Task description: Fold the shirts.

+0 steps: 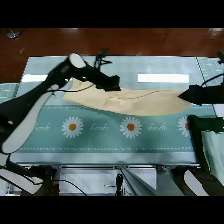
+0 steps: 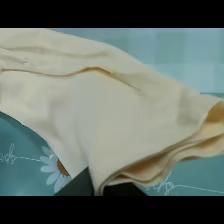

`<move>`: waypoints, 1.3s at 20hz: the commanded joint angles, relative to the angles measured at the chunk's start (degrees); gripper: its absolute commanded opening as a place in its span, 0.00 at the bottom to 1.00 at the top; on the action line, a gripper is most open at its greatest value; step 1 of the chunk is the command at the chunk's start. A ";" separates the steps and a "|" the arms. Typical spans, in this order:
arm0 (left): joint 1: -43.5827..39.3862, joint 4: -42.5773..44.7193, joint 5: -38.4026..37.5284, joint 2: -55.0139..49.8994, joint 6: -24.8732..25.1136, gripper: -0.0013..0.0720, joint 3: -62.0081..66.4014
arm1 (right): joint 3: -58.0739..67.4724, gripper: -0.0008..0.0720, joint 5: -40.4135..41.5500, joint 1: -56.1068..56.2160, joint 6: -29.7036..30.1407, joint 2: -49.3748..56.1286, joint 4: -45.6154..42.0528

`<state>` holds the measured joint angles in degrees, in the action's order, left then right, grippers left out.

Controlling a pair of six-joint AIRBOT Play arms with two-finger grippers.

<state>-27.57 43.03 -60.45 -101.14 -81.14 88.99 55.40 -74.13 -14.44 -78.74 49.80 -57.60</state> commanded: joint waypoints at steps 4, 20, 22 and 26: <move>-17.53 -0.22 5.53 -10.25 -7.19 0.06 6.29 | -4.35 0.05 -1.70 0.02 -5.60 -15.56 1.84; 19.56 6.95 -9.75 8.31 -8.81 0.06 10.49 | 1.64 0.05 10.40 22.34 -8.15 -0.24 6.10; 25.62 14.34 -10.40 15.23 -8.00 0.06 9.25 | 8.70 0.05 18.58 29.83 -9.70 9.86 6.19; 32.57 20.17 -7.50 33.42 -4.09 0.06 -2.49 | 28.30 0.05 20.17 40.19 -10.47 33.33 6.58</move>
<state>-1.06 57.41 -69.30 -79.05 -87.83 93.10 72.03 -57.45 18.31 -88.16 68.64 -51.22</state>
